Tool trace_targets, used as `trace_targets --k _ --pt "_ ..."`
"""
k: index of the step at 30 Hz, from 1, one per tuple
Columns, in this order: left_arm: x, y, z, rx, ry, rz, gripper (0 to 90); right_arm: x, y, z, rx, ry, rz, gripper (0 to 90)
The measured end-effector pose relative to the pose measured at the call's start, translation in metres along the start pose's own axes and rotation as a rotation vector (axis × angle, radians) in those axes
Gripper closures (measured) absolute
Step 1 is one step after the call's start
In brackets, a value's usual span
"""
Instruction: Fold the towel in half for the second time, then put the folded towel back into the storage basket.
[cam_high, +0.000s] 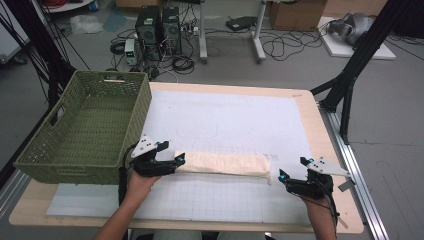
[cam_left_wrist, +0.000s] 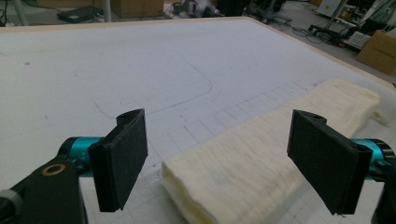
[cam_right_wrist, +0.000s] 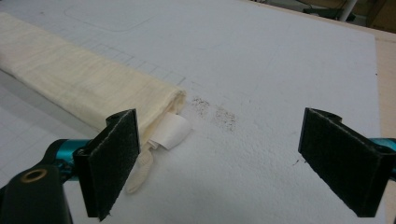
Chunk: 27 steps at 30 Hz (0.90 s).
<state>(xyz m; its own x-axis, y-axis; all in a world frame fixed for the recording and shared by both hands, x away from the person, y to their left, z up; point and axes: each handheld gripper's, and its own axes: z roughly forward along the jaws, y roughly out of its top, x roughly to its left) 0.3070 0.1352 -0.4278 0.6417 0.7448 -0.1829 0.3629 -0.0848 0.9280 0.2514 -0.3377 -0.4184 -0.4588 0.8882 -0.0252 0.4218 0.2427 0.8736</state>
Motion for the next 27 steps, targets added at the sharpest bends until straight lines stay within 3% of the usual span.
trace_targets --k 3,11,17,27 --pt "0.001 -0.001 0.001 0.012 -0.004 0.016 21.3 -0.003 0.001 0.004 0.002 -0.009 0.003 12.0" --pt "0.003 -0.001 -0.005 0.003 0.009 -0.002 21.4 -0.002 0.003 0.012 0.004 -0.005 -0.009 12.0" --pt "0.003 -0.002 -0.002 0.027 -0.003 -0.001 21.9 -0.004 0.002 0.013 0.006 -0.008 -0.007 12.0" --pt "0.007 -0.003 0.0 0.028 0.002 -0.033 21.9 -0.005 0.001 0.014 0.018 -0.013 -0.017 12.0"
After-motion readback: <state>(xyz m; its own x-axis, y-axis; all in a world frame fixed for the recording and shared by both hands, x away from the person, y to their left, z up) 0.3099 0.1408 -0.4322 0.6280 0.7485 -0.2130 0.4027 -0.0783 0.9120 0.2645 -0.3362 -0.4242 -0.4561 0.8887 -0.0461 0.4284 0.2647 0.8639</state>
